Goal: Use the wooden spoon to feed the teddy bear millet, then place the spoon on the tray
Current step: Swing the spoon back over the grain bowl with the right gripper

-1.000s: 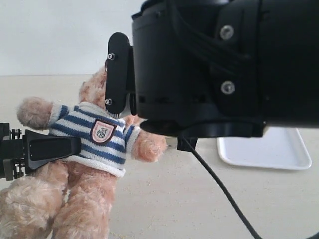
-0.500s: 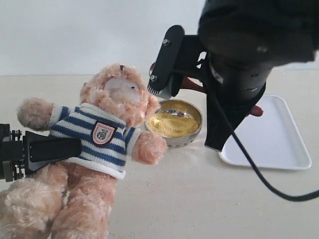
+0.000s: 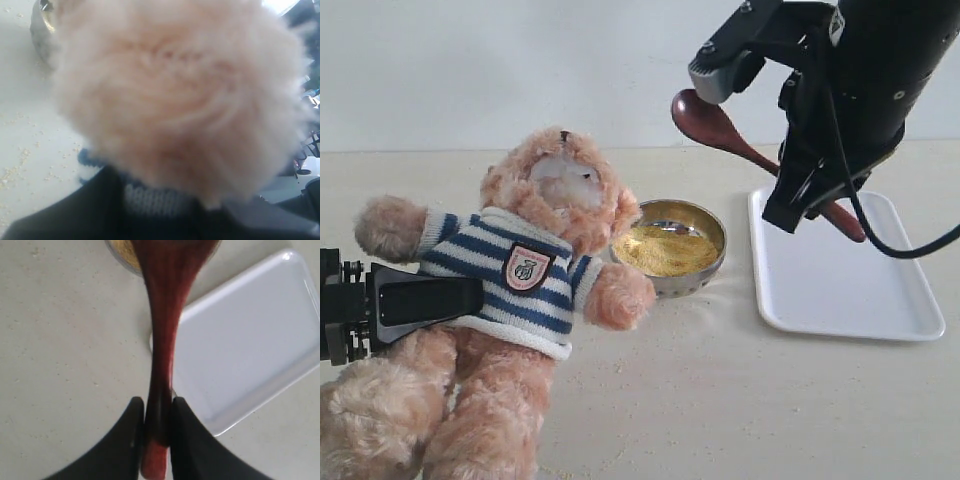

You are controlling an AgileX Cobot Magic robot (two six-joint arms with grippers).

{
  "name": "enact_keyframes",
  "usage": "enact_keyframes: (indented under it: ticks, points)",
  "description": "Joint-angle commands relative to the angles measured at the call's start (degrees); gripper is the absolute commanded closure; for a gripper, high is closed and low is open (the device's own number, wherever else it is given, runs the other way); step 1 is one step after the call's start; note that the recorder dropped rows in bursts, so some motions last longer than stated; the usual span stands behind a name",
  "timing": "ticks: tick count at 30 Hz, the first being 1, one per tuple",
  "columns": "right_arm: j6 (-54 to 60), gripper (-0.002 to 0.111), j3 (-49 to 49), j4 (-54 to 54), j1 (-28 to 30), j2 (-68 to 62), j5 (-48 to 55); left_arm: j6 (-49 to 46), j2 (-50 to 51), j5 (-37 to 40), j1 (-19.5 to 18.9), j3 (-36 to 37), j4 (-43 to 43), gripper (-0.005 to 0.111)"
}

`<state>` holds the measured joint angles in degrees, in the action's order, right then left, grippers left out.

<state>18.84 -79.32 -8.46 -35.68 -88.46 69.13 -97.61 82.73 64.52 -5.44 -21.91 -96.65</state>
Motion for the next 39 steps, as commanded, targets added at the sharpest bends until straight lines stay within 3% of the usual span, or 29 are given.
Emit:
enact_keyframes:
  ticks: [1, 6, 14, 22, 27, 33, 39]
  points:
    - [4.03, 0.108, -0.78, 3.64, 2.02, -2.85, 0.84, -0.11, 0.03, 1.62, -0.12, 0.00, -0.25, 0.102]
    - [6.32, 0.108, -0.78, 10.10, 2.02, -4.21, 0.84, -0.11, 0.03, 1.62, -0.12, 0.00, -0.15, 0.102]
    - [-2.18, 0.108, -0.78, -5.20, 2.02, -7.09, 0.84, -0.11, 0.03, 1.49, -0.12, 0.00, 0.25, 0.102]
    - [-3.95, 0.108, -0.78, -12.47, 1.91, -10.10, 0.84, -0.11, 0.03, 1.25, -0.12, 0.00, 0.12, 0.102]
    - [-5.39, 0.108, -0.78, -21.85, 0.18, -15.06, 0.84, -0.11, 0.03, 1.15, -0.12, 0.00, 0.12, 0.102]
    - [-9.21, 0.108, -0.78, -43.36, -8.33, -24.36, 0.84, -0.11, 0.03, 1.05, -0.12, 0.00, 0.24, 0.102]
    - [-10.90, 0.108, -0.78, -52.56, -8.87, -29.40, 0.84, -0.11, 0.03, 0.79, -0.12, 0.00, 0.24, 0.102]
